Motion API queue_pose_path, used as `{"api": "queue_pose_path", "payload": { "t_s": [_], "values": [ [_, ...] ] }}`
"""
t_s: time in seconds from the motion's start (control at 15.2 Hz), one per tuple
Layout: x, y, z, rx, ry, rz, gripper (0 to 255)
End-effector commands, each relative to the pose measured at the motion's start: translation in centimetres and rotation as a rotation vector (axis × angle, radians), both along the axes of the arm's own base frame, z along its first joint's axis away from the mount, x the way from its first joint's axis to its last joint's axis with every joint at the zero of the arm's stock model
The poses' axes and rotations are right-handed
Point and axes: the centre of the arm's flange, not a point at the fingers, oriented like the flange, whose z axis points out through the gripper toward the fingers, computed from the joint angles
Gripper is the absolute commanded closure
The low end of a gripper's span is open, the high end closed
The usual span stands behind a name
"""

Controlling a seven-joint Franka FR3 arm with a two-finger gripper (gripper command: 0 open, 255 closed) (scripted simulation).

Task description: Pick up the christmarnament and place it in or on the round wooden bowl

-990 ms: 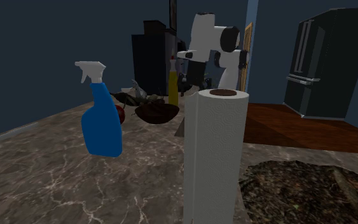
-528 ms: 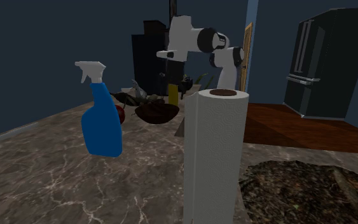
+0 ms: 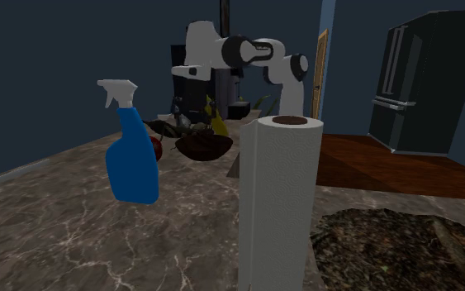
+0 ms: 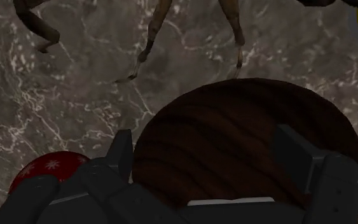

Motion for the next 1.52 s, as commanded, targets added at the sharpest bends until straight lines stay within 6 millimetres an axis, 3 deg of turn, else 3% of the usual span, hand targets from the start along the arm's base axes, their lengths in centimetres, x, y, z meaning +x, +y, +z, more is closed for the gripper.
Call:
{"api": "queue_pose_path", "payload": {
  "t_s": [0.0,0.4,0.73,1.19,1.45],
  "values": [
    [1.8,-2.0,-0.1,-0.003,-0.009,0.096,0],
    [8.4,-6.5,0.0,-0.001,-0.035,0.359,0],
    [14.2,-8.6,0.1,0.001,-0.054,0.562,0],
    [15.0,-8.4,-3.5,0.001,-0.054,0.562,0],
    [15.0,-8.4,-3.8,0.001,-0.054,0.562,0]
  ]
}}
